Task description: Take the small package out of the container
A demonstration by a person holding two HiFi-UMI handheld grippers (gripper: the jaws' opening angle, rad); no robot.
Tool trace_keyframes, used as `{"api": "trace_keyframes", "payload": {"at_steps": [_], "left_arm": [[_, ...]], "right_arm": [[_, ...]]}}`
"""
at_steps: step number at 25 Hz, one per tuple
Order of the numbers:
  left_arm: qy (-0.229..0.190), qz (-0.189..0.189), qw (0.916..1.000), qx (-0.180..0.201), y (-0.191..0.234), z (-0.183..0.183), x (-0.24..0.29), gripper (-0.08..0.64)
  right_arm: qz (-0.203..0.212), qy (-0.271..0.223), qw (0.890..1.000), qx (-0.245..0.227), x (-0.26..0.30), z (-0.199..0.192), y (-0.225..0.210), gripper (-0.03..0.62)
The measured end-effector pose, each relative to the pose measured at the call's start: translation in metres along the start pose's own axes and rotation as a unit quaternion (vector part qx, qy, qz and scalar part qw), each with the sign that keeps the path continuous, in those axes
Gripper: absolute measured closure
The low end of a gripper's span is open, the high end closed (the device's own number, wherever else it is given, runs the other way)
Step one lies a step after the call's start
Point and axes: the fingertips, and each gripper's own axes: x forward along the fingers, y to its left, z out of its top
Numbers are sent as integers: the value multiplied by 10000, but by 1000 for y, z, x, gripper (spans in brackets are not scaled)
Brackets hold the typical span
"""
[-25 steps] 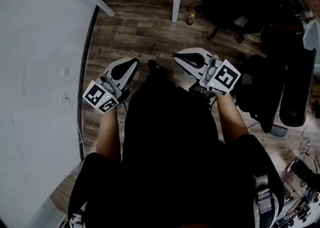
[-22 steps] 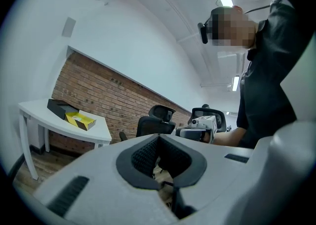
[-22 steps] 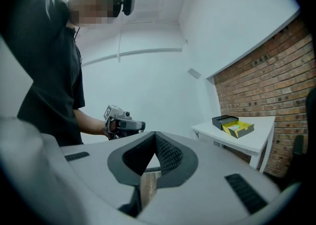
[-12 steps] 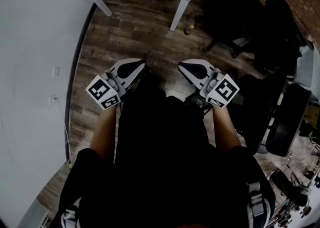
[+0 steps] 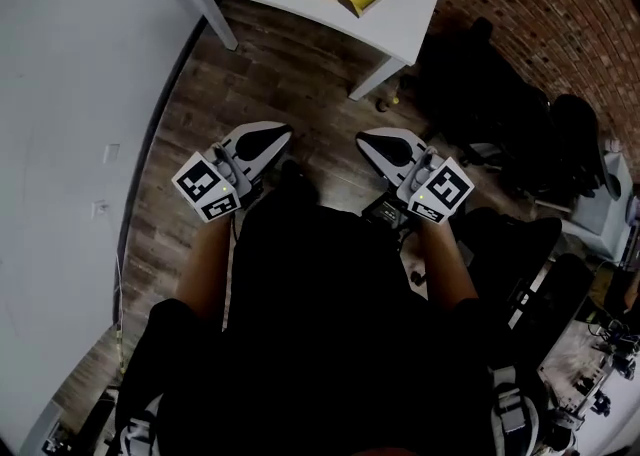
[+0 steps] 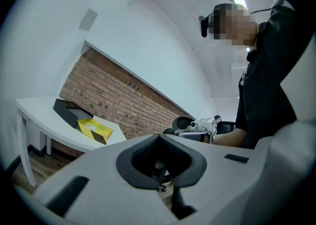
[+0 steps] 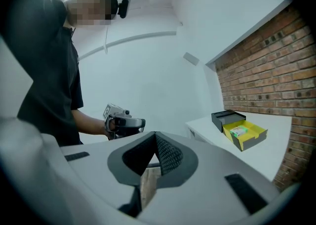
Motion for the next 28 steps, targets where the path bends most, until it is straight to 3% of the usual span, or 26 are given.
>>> {"api": "trace_keyframes", "payload": {"at_steps": [6, 15, 23, 28], "left_arm": [[-237, 279, 9992, -146, 66, 26, -16, 545], [-359, 282, 9988, -190, 125, 47, 0, 545], [-255, 544, 9976, -345, 175, 46, 20, 545], [-167, 736, 9967, -312, 219, 65, 50, 545]], "right_arm": [[149, 118, 9997, -154, 54, 28, -39, 586], [-214, 5, 9998, 18, 89, 49, -109, 586], [43, -2, 10000, 27, 118, 61, -162, 586], [217, -141, 9997, 19, 140, 77, -216, 586]]}}
